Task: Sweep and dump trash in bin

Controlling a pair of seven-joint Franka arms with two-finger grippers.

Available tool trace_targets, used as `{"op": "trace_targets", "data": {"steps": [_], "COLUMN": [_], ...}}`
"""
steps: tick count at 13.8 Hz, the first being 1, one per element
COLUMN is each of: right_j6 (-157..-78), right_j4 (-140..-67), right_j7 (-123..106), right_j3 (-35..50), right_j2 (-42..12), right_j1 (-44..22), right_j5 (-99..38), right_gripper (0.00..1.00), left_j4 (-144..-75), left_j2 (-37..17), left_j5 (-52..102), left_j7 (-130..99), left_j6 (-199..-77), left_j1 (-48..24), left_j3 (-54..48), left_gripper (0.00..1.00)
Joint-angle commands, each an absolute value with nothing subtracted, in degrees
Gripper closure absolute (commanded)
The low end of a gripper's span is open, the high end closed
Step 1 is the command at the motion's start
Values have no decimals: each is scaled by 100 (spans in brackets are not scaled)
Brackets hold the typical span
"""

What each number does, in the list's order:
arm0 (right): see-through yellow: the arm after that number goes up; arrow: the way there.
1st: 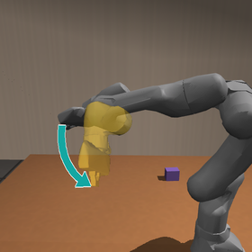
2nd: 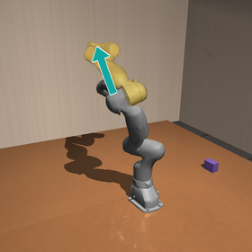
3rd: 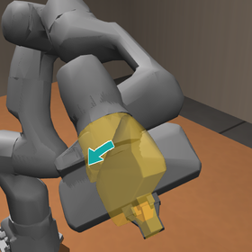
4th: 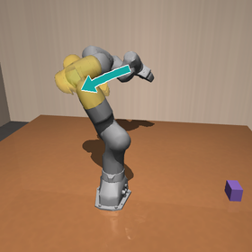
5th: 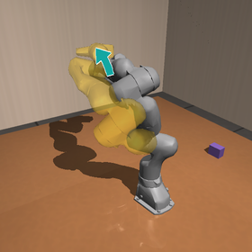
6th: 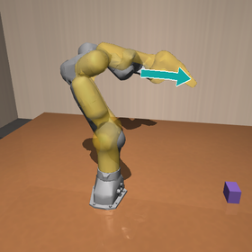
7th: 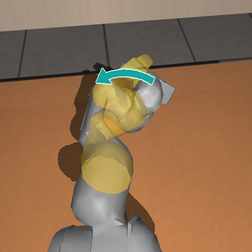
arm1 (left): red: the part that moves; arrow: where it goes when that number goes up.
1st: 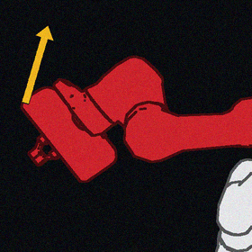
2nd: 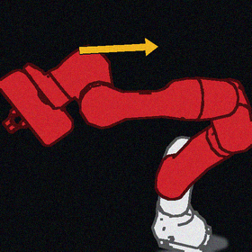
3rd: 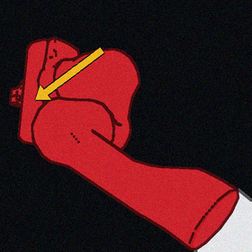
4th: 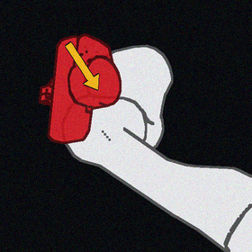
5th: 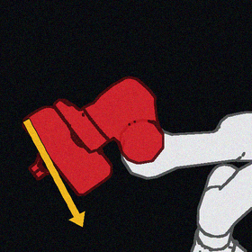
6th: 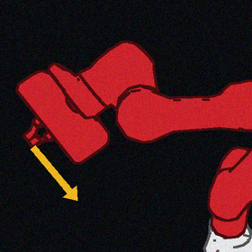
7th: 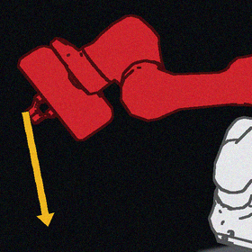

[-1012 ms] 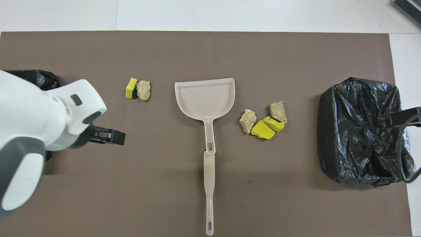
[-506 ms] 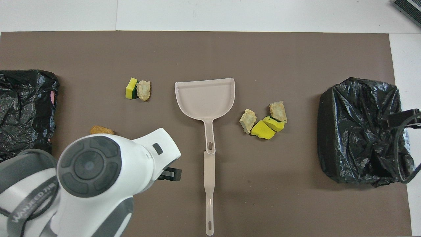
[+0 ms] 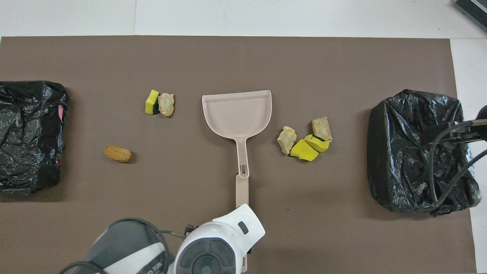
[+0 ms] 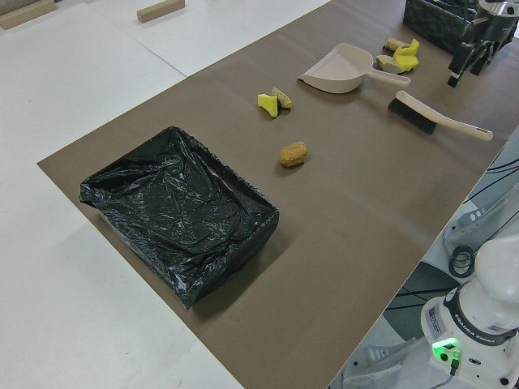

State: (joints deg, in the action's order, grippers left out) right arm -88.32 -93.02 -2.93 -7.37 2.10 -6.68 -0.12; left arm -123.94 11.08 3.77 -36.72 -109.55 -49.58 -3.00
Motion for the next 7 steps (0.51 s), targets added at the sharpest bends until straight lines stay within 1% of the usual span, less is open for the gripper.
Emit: {"op": "trace_targets", "data": {"steps": [1, 4, 7], "right_j6": [-9184, -9202, -9307], "right_j4": [-9527, -9562, -9597], "right_j7": [-238, -211, -202], "right_j3": [-747, -738, -738], "right_j2": [193, 123, 62], "right_j1": [-791, -791, -800], "right_j5": [-141, -219, -290], "right_gripper": [0, 0, 0], "left_j4": [-12918, -13157, -13332], "left_j2": [906, 590, 510], "left_j5": [448, 448, 448], "left_j7": [-4200, -4683, -4737], "left_j6": [-11801, -12321, -12638], "left_j1": [-5422, -5843, -5889], "left_j3": [-185, -185, -185], "left_gripper": [0, 0, 0]}}
